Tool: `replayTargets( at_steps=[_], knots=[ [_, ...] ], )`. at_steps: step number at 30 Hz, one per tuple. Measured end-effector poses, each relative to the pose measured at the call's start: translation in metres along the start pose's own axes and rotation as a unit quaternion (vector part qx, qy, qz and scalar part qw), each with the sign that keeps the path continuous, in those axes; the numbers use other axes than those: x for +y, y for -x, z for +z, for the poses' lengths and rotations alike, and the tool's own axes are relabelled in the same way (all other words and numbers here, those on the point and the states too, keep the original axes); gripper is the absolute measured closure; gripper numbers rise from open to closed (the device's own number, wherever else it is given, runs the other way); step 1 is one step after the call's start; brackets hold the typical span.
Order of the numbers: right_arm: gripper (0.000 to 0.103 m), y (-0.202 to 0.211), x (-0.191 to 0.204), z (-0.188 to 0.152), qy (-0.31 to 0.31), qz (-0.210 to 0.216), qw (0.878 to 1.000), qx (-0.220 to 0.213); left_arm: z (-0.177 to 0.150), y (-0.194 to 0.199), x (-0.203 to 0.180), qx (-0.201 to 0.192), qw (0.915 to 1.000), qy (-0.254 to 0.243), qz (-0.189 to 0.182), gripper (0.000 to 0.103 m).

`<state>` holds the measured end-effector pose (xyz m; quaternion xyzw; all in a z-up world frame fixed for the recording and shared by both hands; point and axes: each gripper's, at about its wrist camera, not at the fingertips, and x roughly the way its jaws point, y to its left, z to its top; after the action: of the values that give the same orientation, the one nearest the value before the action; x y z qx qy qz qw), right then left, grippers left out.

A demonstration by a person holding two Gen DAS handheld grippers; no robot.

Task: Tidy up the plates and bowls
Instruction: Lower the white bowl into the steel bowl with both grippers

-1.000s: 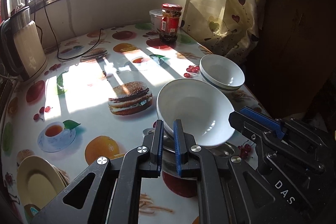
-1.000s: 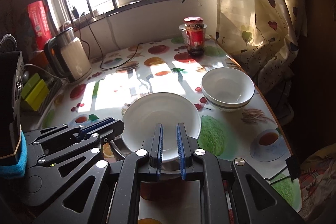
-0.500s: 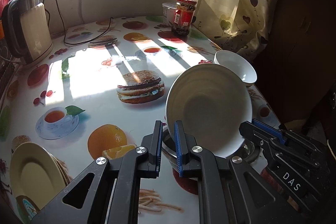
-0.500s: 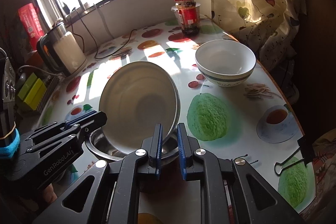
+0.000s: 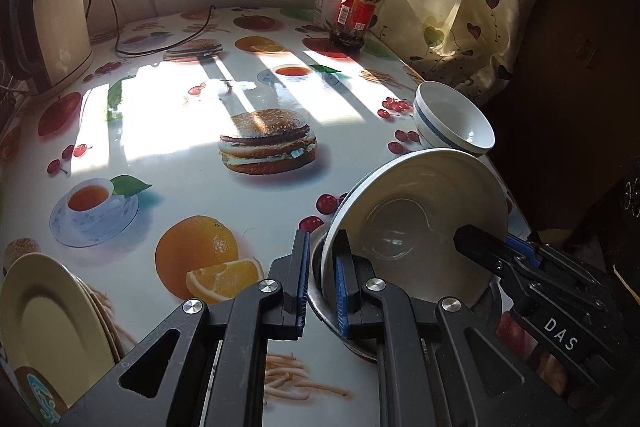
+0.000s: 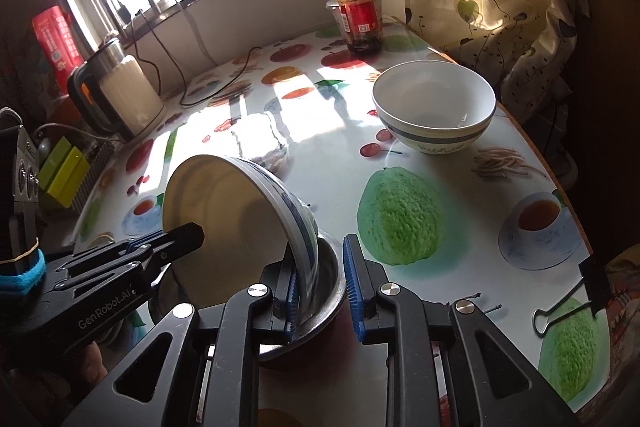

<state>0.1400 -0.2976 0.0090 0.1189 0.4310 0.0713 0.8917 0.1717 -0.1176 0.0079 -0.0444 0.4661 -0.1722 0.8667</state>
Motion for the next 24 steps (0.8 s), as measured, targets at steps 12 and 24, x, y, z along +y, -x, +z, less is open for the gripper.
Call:
replayTargets(
  at_steps=[12,24],
  knots=[
    [0.095,0.001,0.005,-0.001,0.004,0.009,1.000,0.003,-0.002,0.005,-0.007,-0.001,0.9997,-0.016,-0.018,0.091],
    [0.095,0.001,-0.002,-0.001,-0.046,0.040,0.998,0.034,0.000,0.012,-0.007,0.002,0.9998,-0.018,-0.012,0.091]
  ],
)
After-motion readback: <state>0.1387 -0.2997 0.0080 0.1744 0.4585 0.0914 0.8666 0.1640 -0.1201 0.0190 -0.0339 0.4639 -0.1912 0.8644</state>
